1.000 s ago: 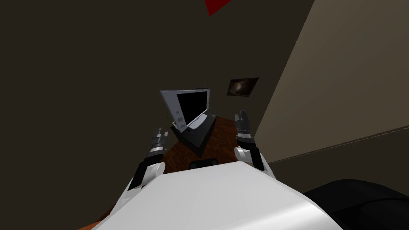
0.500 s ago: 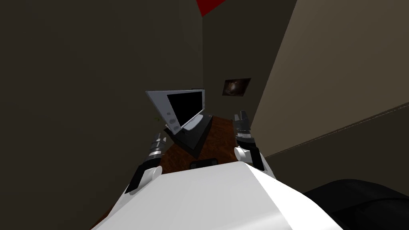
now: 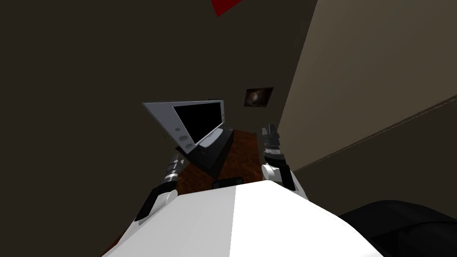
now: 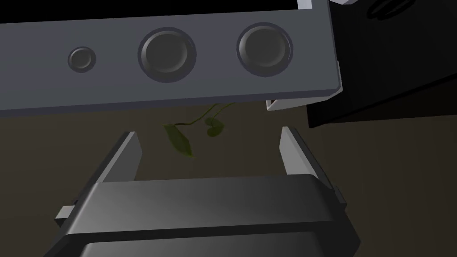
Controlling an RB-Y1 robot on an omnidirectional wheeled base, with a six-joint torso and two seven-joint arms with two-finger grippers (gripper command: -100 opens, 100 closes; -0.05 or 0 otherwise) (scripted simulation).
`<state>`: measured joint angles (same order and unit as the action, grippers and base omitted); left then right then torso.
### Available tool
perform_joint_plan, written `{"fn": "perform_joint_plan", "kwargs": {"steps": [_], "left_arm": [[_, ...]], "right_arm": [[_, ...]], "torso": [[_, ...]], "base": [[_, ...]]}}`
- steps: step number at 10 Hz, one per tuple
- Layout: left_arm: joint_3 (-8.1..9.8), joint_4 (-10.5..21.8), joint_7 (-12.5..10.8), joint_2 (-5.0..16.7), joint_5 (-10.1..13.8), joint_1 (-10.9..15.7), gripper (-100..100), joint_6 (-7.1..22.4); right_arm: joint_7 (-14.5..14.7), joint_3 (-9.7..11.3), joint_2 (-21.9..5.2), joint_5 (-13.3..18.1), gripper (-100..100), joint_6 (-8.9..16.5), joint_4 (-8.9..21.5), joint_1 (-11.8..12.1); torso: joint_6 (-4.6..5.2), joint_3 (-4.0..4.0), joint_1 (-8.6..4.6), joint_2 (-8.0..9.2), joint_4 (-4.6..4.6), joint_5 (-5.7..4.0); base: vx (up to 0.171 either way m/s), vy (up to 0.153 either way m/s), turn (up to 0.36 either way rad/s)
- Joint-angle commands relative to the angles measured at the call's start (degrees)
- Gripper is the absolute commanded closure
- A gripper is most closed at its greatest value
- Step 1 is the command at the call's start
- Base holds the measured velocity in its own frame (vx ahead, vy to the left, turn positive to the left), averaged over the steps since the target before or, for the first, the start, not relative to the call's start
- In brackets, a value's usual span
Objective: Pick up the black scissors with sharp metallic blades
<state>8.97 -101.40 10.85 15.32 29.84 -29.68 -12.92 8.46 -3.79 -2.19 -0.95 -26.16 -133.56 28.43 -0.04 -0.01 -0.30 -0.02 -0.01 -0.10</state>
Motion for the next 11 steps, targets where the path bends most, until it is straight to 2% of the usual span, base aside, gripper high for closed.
{"fn": "perform_joint_plan", "kwargs": {"steps": [1,2,3,4,6,7,8,9,11], "left_arm": [[-0.16,1.58,0.34,0.04,0.13,0.31,-100,-0.12],[0.2,3.95,1.47,0.99,1.84,0.34,-100,1.02],[0.2,4.79,1.47,0.99,1.84,0.34,-100,1.02],[0.48,6.93,2.55,1.97,3.43,0.4,-100,2.22],[0.48,8.11,2.55,1.97,3.43,0.4,-100,2.22],[0.69,10.59,3.55,2.97,4.88,0.48,-100,3.47],[0.69,11.52,3.55,2.97,4.88,0.48,-100,3.47],[0.83,13.58,4.48,4.0,6.2,0.58,-100,4.77],[0.83,14.98,4.48,4.0,6.2,0.58,-100,4.77]], "right_arm": [[0.0,0.0,0.0,0.0,0,0.0,0.0,0.0],[0.0,0.0,0.0,0.0,0,0.0,0.0,0.0],[0.0,0.0,-0.01,0.0,0,0.0,0.0,-0.01],[0.0,0.0,0.0,0.0,0,0.0,0.0,-0.01],[0.0,0.01,0.0,0.0,0,0.0,0.0,-0.01],[0.0,0.0,0.0,0.0,0,0.0,0.0,0.0],[0.0,0.0,0.0,0.0,0,0.0,0.0,0.0],[0.0,0.0,0.0,0.0,0,0.0,0.0,0.0],[0.0,0.0,0.0,0.0,0,0.0,0.0,0.0]], "torso": [[0.0,0.0,0.0,0.0,0.0,0.0],[0.01,0.04,0.2,0.06,0.02,0.04],[0.02,0.08,0.26,0.14,0.03,0.07],[0.01,0.1,0.18,0.17,0.04,0.05],[0.07,0.02,-0.09,0.02,0.02,-0.01],[0.03,-0.1,-0.06,-0.19,-0.03,-0.01],[0.04,-0.15,-0.05,-0.28,-0.05,0.0],[0.02,-0.12,0.04,-0.2,-0.04,0.01],[0.02,-0.08,0.0,-0.14,-0.03,0.0]], "base": [[0.007,-0.024,0.026],[-0.013,-0.02,-0.055],[-0.012,-0.047,-0.065],[-0.006,-0.09,-0.112],[0.072,-0.113,-0.197],[0.119,-0.102,-0.175],[0.083,-0.074,-0.094],[0.1,-0.091,-0.186],[0.041,-0.064,-0.06]]}}
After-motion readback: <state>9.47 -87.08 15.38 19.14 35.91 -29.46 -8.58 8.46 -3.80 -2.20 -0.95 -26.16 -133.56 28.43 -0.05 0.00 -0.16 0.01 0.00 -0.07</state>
